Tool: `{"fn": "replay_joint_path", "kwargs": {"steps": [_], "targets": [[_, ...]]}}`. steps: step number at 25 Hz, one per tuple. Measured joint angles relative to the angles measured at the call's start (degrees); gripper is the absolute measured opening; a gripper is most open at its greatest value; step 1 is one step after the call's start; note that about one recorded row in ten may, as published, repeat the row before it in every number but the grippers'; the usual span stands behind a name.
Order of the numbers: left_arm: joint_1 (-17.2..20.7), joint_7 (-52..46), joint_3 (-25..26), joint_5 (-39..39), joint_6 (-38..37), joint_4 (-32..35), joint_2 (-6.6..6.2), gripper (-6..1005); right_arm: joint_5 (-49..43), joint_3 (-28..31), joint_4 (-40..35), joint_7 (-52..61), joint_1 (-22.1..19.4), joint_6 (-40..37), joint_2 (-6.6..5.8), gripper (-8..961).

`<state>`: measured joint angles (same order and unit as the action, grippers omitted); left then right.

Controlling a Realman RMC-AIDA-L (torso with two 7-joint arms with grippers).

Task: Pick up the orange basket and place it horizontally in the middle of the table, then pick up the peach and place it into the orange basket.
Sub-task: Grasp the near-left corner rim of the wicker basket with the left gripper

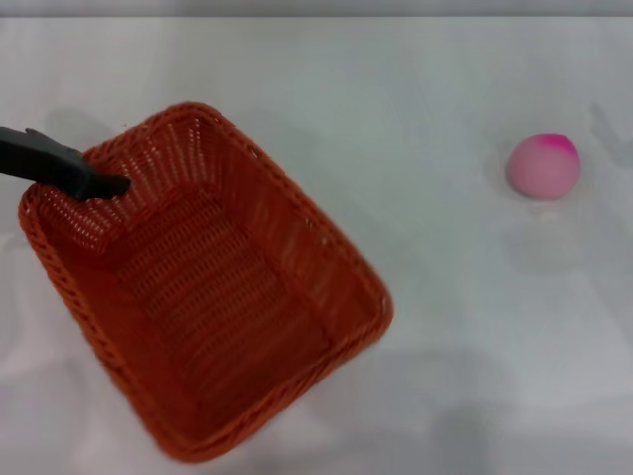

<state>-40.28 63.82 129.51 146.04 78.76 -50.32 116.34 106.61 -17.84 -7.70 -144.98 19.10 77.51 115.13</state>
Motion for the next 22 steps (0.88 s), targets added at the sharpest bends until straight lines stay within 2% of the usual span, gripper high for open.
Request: {"fn": "replay_joint_path", "kwargs": {"steps": [7,11,22], "targets": [[-0.20,-1.71,-0.62,-0.02,0.73,-1.43,0.44,255,0.12,0.00,-0.04,-0.03,-0.10,0.06,0.00,857],[0.09,-3.17,-0.90,0.10,2.54,-4.40,1.14,245,0.19,0.01,-0.16,-0.11,-0.18,0.06,-0.03,857],[-0.24,-13.83,-0.34,-0.84,5.49,-8.40,1.06,213,0.25,0.06,-0.48,-0.13,-0.08,0.06,-0.09,856]]}}
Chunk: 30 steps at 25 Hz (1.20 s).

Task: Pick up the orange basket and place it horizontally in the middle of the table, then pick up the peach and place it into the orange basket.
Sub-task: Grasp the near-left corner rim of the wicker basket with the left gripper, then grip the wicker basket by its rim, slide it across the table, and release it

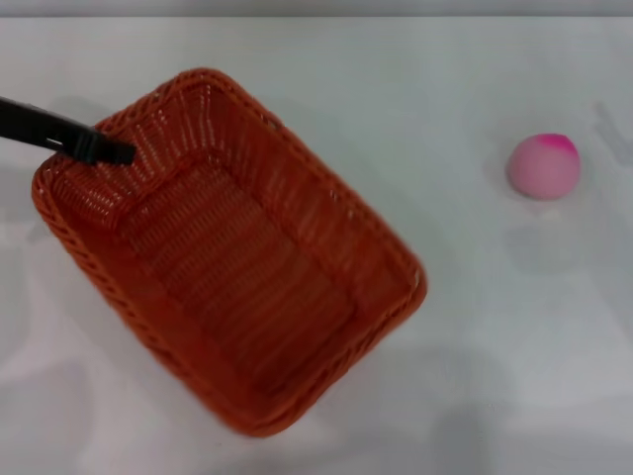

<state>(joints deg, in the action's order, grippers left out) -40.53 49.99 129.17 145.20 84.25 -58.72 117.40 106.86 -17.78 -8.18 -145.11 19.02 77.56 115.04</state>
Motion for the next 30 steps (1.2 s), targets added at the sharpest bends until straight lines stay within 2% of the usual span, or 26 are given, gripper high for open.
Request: {"fn": "replay_joint_path", "kwargs": {"steps": [10,19,30], "targets": [[-1.92,-10.00,-0.54,-0.05,0.69,0.60,0.27,151,-0.24,-0.06,0.42,-1.64,0.04,-0.48,0.00,857],[-2.84,-23.88,-0.41,-2.79,1.33,0.64,0.20,152,-0.32,-0.06,0.12,-1.60,-0.42,-0.48,-0.08,856],[-3.70,-40.36,-0.40,-3.87,1.91,1.76,1.00,153,-0.35,-0.65,-0.88,-1.68,-0.46,-1.55,-0.28,857]]}}
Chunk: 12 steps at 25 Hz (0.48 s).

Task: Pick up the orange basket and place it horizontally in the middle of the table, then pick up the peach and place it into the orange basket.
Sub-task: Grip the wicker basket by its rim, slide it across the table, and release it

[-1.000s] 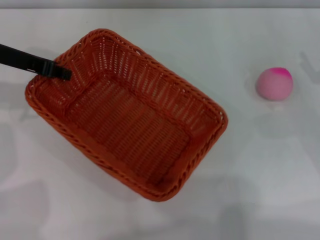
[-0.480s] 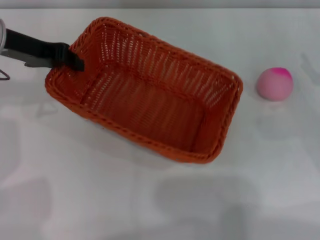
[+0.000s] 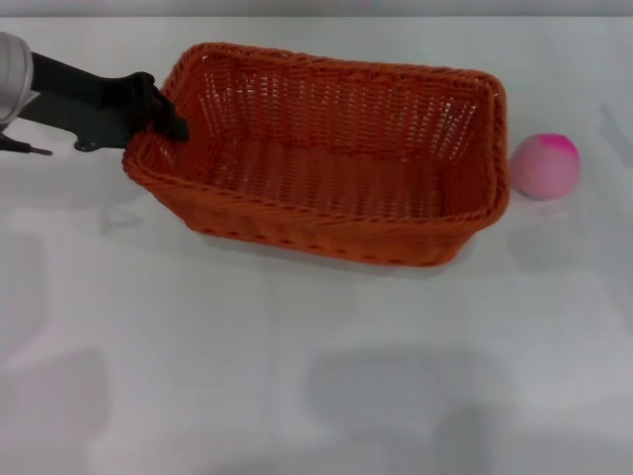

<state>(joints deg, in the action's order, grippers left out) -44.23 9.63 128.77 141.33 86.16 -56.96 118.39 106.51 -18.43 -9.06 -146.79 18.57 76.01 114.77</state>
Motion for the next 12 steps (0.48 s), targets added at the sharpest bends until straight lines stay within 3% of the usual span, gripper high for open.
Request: {"fn": "replay_joint_path", "kwargs": {"steps": [5,12], "targets": [[-1.28,-2.51,-0.20,-0.28,-0.50,2.68,0.80,153,0.01,-0.02,-0.45,0.01,-0.02,-0.45,0.01,856],[-1.36,-6.64,-6.58,-0.99,-2.81,3.02,1.25,152,0.01,0.16,-0.61,0.02,-0.03,-0.89,0.02,857]]}}
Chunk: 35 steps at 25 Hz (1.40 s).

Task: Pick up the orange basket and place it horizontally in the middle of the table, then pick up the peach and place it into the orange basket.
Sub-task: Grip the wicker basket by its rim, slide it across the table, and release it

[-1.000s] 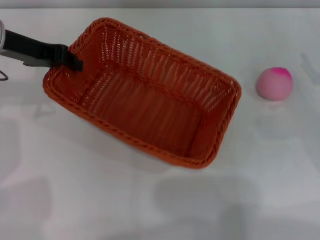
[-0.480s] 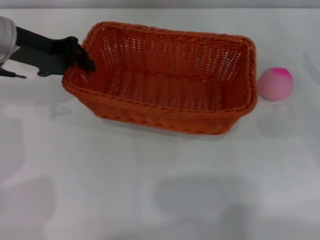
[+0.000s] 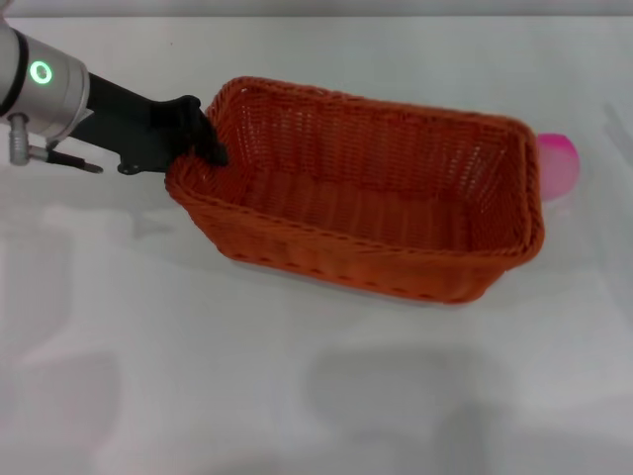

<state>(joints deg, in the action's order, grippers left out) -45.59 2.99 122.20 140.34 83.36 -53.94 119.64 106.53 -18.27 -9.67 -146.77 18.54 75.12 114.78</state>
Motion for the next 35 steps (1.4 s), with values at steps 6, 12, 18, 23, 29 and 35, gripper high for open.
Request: {"fn": "replay_joint_path", "kwargs": {"steps": [6,12,18,23,29,35], "targets": [[1.46,-1.04,-2.27,-3.11,-2.58,-0.30,-0.16,153,0.00,-0.10,-0.09,0.00,0.00,-0.44,-0.04,857],[1.87,-0.83,-2.54,-4.64,-2.98,0.38,-0.28,152,0.00,-0.18,-0.09,-0.03,0.00,-0.44,-0.09,857],[2.52,-0.72,-3.12,-5.40,-3.00,0.50,-0.37,153,0.00,-0.19,-0.09,-0.09,-0.23,-0.43,-0.09,857],[2.63,-0.35,-3.12,-5.46,-2.93,1.90,-0.48,152,0.00,-0.18,-0.09,-0.20,-0.39,-0.25,-0.09,856],[2.59,0.96,-2.95,-6.97,-3.10,3.75,-0.60,152,-0.01,-0.18,-0.08,-0.40,-0.43,-0.22,-0.03,856],[2.42,2.09,-2.50,-7.93,-3.79,5.40,-0.80,153,0.00,-0.18,-0.08,-0.42,-0.44,-0.23,-0.01,856]]}}
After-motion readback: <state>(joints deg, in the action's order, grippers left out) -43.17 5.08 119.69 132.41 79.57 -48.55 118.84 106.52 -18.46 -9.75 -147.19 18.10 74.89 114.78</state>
